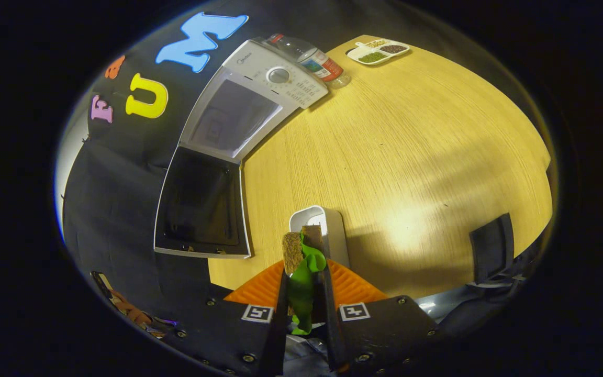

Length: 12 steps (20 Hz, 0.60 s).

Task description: Open the microwave, put the food inside, and close the microwave door.

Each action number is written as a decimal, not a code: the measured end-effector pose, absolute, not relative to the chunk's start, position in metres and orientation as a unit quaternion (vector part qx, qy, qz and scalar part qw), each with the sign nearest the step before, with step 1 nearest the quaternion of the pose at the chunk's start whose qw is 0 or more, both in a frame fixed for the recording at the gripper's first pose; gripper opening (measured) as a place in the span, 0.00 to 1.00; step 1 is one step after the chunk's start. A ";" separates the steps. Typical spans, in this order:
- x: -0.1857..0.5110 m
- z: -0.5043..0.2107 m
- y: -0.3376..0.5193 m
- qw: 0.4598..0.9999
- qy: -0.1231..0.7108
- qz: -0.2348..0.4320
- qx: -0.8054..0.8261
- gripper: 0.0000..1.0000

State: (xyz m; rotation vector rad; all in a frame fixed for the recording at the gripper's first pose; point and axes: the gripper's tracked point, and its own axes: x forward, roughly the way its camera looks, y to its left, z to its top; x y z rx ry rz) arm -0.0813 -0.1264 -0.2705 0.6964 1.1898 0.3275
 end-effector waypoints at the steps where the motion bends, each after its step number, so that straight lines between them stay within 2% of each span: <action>1: -0.075 -0.264 -0.126 0.766 0.536 0.149 0.321 0.32; 12: 0.023 -0.183 -0.060 0.814 0.406 0.182 0.374 0.31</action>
